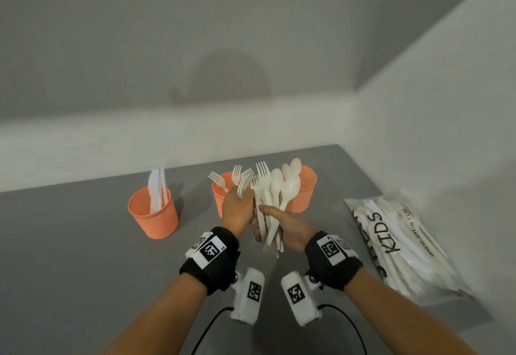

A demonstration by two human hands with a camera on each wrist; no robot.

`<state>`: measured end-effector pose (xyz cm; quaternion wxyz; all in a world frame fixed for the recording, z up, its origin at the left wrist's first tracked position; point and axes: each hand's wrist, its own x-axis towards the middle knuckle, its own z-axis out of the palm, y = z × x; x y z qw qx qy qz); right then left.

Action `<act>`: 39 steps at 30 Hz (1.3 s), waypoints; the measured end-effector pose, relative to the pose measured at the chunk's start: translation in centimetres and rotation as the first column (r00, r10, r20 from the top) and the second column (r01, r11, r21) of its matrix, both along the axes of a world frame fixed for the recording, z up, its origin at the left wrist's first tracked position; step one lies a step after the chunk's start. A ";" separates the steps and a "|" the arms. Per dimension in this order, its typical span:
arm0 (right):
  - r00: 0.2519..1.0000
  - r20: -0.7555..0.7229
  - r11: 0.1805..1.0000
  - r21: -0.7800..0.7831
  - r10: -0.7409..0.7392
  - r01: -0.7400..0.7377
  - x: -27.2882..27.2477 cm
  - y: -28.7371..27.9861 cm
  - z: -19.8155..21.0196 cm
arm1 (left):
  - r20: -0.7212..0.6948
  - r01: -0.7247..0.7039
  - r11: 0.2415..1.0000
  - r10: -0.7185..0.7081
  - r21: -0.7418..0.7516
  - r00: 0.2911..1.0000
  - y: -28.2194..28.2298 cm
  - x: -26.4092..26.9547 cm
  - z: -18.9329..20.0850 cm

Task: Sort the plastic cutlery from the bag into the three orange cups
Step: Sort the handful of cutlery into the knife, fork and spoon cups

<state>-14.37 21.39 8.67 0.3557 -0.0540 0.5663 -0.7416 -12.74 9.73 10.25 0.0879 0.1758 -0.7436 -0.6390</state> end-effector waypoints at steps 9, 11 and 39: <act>0.998 -0.068 0.995 0.098 -0.012 0.019 -1.4 1.5 -0.9 | 0.079 -0.260 0.896 0.248 0.360 0.965 -0.1 -1.2 0.0; 0.993 -0.110 0.986 0.157 -0.042 0.059 -1.8 2.1 -1.2 | 0.146 -0.295 0.852 0.257 0.433 0.955 -0.4 -1.4 -0.7; 0.993 -0.065 0.986 0.121 -0.103 0.110 -2.7 4.8 -0.6 | -0.014 -0.030 0.899 0.040 0.437 0.999 4.2 -3.4 -0.7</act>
